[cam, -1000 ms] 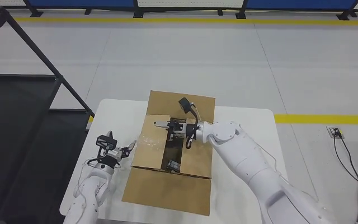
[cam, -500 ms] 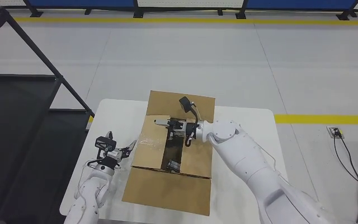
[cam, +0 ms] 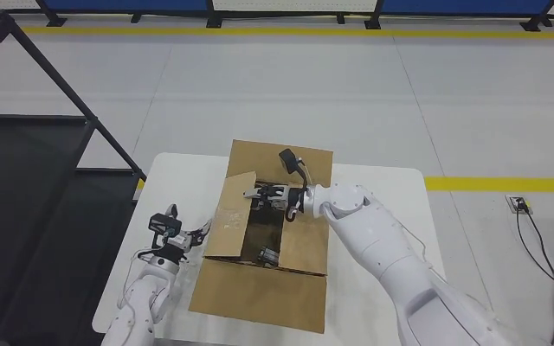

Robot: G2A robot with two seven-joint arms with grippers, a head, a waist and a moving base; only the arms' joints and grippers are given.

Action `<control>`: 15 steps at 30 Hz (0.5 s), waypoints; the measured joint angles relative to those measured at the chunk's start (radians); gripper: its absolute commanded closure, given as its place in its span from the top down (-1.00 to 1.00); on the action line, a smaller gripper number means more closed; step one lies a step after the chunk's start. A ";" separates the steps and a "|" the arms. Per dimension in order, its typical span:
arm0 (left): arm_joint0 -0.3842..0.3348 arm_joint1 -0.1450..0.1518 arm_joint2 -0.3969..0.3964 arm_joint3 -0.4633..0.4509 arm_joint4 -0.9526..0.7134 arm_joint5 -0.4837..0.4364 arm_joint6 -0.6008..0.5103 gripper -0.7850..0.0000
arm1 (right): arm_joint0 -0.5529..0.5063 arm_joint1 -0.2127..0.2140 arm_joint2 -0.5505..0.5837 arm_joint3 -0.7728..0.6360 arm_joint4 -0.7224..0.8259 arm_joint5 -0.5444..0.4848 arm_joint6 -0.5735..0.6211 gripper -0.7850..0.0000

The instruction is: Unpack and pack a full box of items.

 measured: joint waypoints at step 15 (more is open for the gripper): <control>0.002 0.008 0.034 0.025 0.061 0.023 0.077 -0.18 | 0.005 -0.010 0.031 0.028 -0.009 -0.012 0.008 -1.00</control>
